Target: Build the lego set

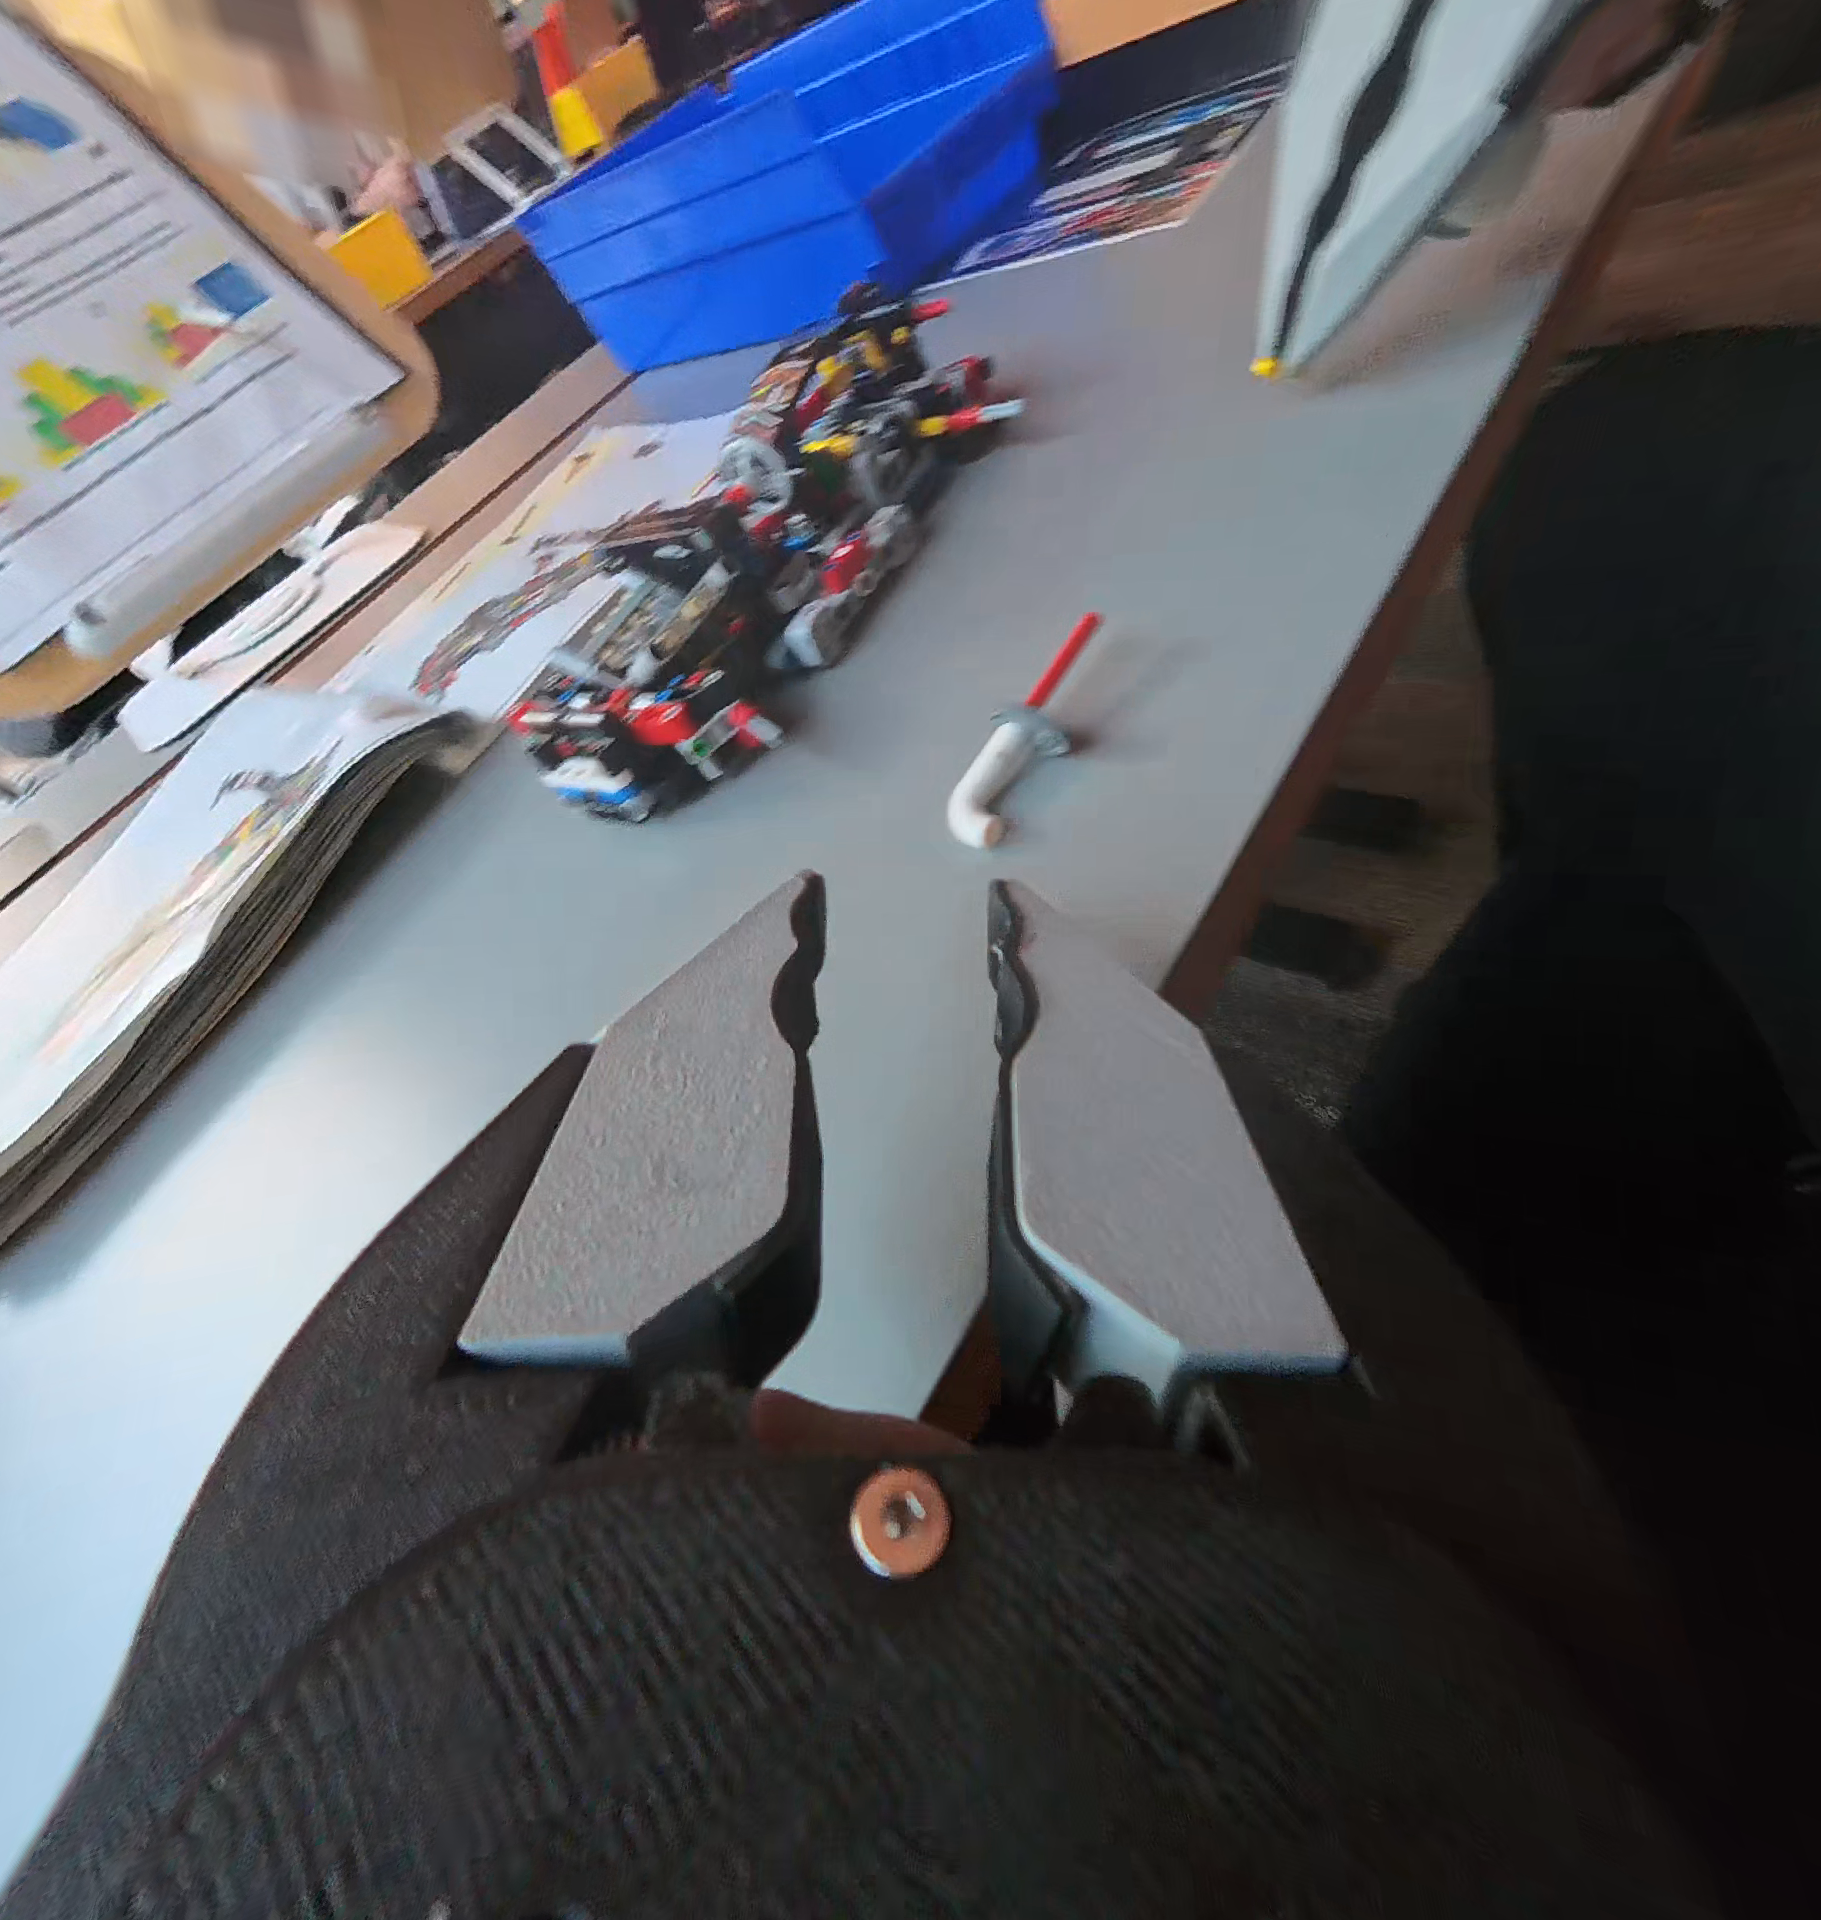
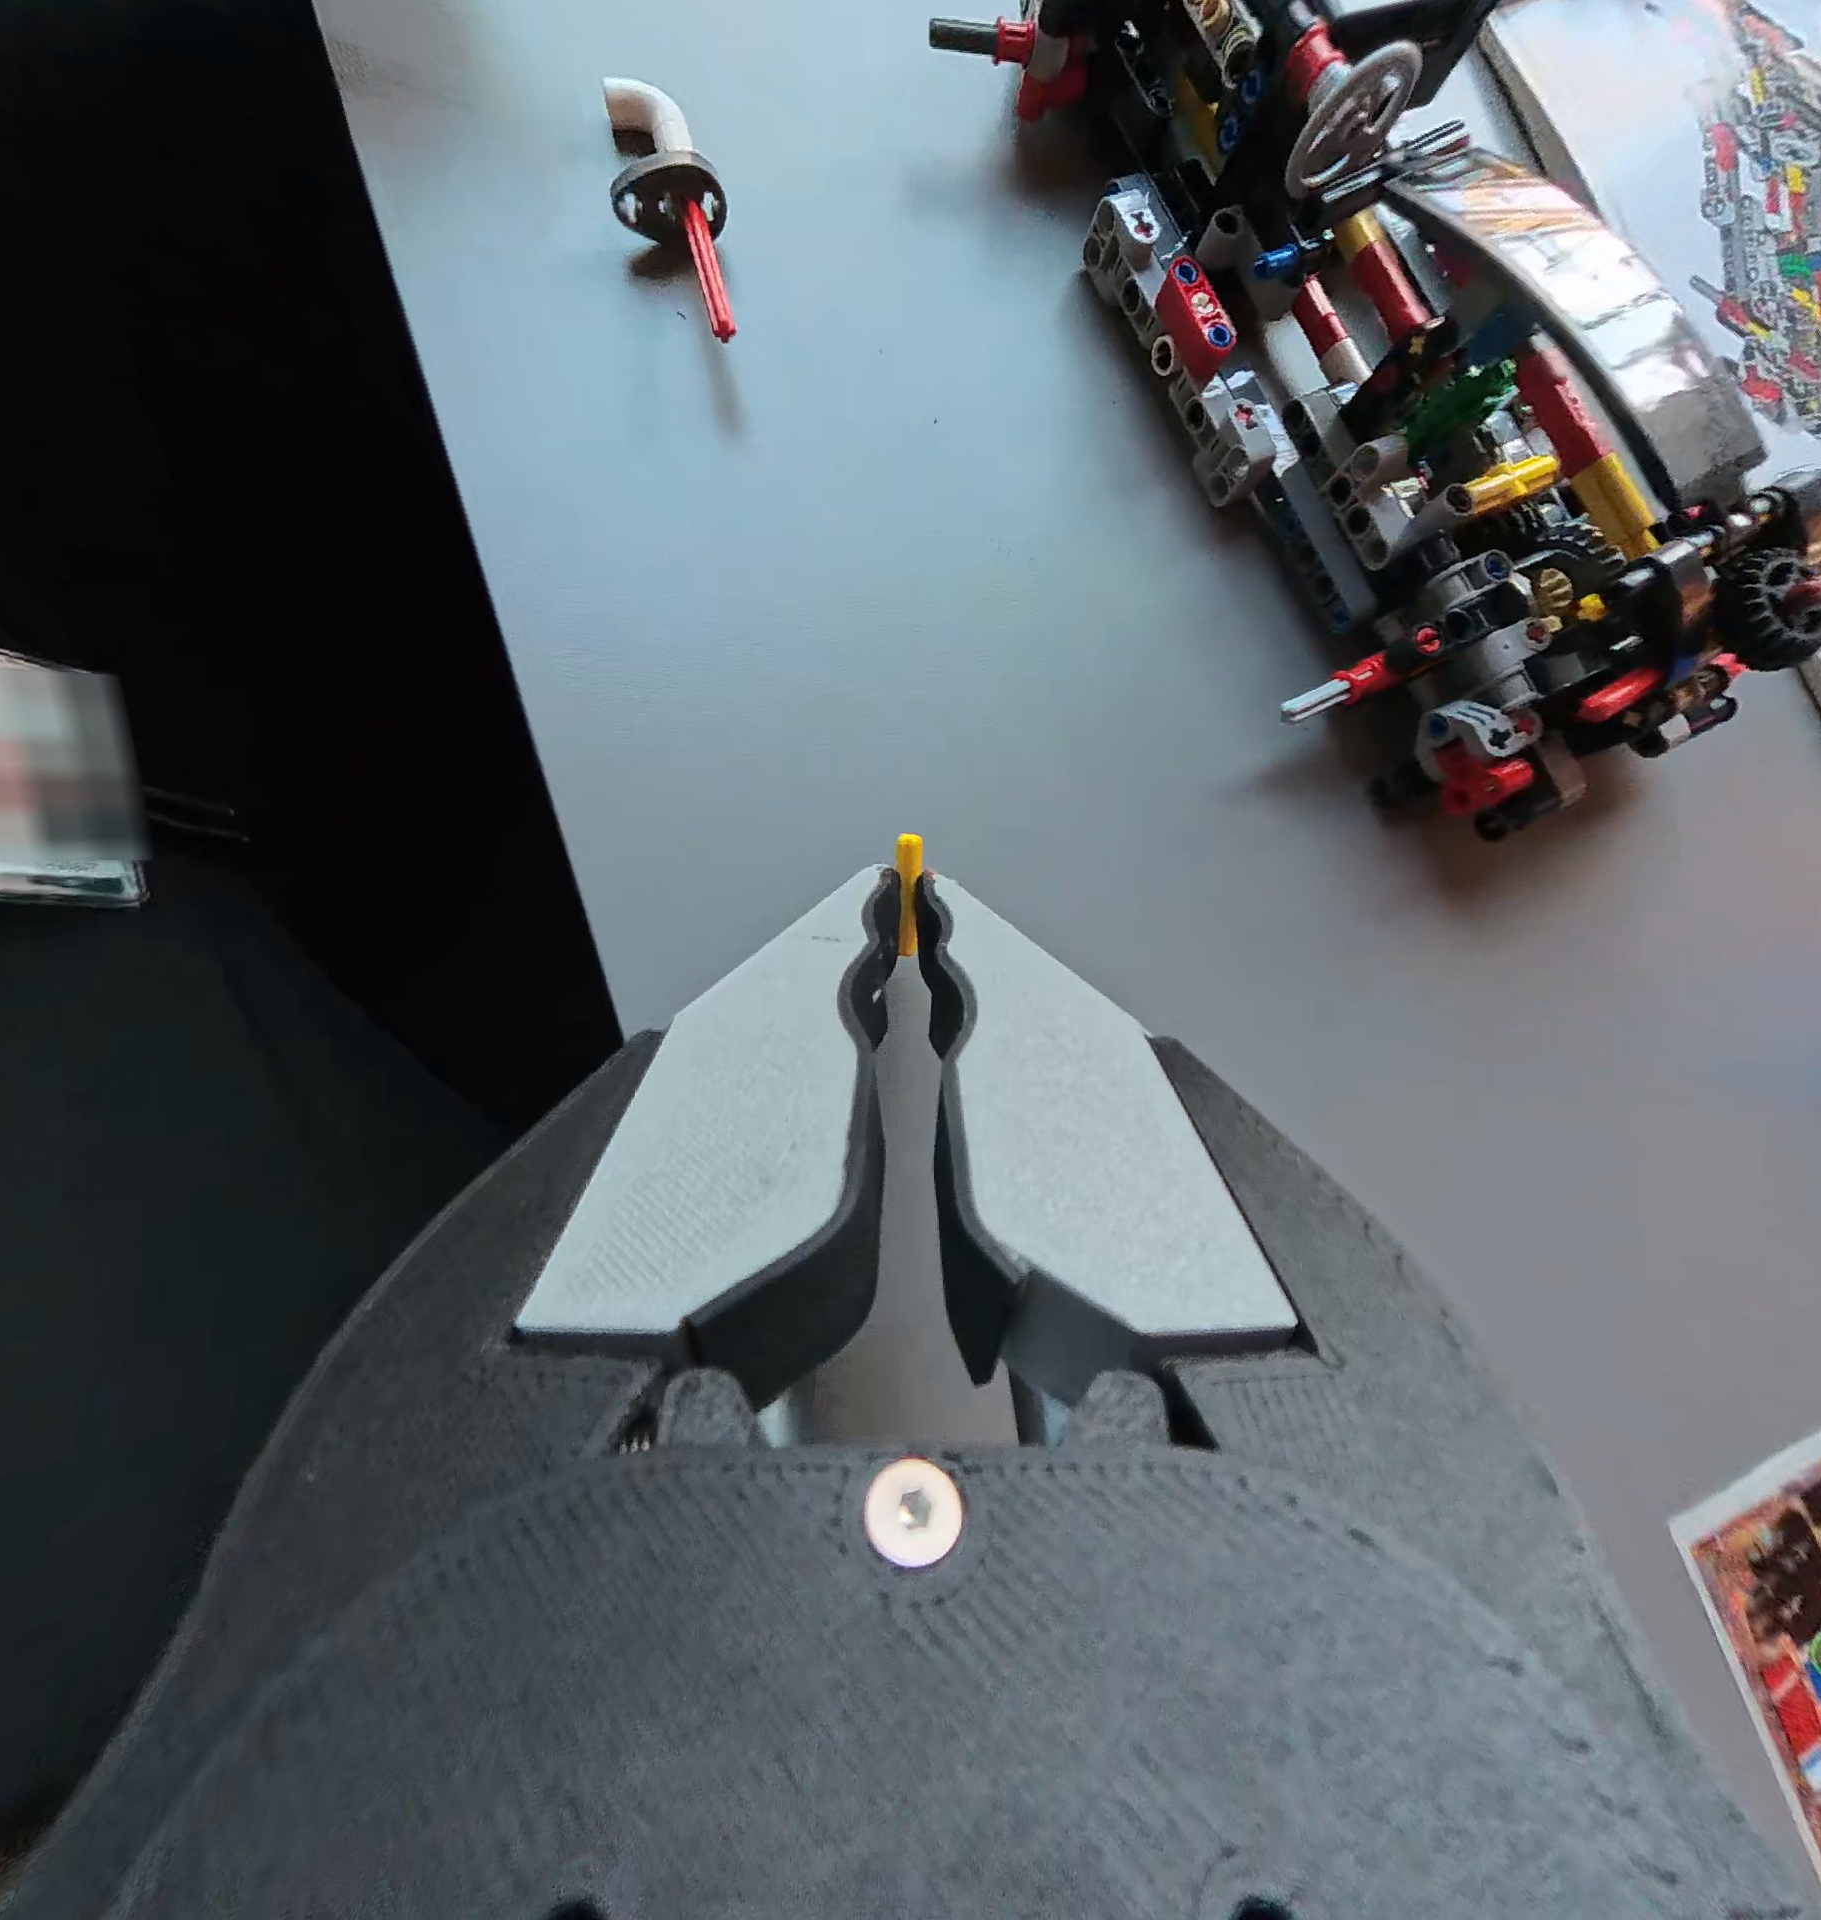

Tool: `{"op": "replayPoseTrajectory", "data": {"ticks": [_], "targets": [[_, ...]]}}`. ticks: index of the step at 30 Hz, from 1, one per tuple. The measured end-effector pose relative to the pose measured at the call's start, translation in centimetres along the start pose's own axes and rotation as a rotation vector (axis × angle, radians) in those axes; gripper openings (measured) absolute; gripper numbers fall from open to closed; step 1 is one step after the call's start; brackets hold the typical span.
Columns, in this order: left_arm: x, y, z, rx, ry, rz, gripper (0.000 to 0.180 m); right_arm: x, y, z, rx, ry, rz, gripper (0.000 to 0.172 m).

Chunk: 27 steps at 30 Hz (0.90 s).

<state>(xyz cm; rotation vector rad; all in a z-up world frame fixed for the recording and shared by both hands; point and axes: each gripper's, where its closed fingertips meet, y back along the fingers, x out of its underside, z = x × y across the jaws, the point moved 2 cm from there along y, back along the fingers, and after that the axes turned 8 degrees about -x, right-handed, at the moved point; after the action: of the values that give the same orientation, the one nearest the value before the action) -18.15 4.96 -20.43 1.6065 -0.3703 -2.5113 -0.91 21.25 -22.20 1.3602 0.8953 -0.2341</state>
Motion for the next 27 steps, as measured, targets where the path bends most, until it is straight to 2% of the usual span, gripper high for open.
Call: {"op": "replayPoseTrajectory", "data": {"ticks": [7,13,15,20,27], "targets": [[1.1,1.4,3.3,-0.144,0.137,0.001,0.027,-0.1,-1.3,-0.9,-0.028,0.105,0.045,0.000],[3.8,4.5,2.4,-0.162,0.138,0.067,0.030,-1.7,-2.8,-1.2,-0.166,0.145,-0.037,0.000],[3.8,5.3,1.4,-0.148,0.093,0.084,0.029,-2.5,-3.5,-1.2,-0.201,0.157,-0.065,0.000],[2.6,6.5,-0.3,-0.112,0.127,0.068,0.031,-3.8,-4.7,-1.6,-0.234,0.136,-0.091,0.000],[3.1,5.5,-1.9,-0.006,0.169,0.157,0.031,-4.1,-5.0,-1.7,-0.195,0.110,-0.094,0.000]]}}
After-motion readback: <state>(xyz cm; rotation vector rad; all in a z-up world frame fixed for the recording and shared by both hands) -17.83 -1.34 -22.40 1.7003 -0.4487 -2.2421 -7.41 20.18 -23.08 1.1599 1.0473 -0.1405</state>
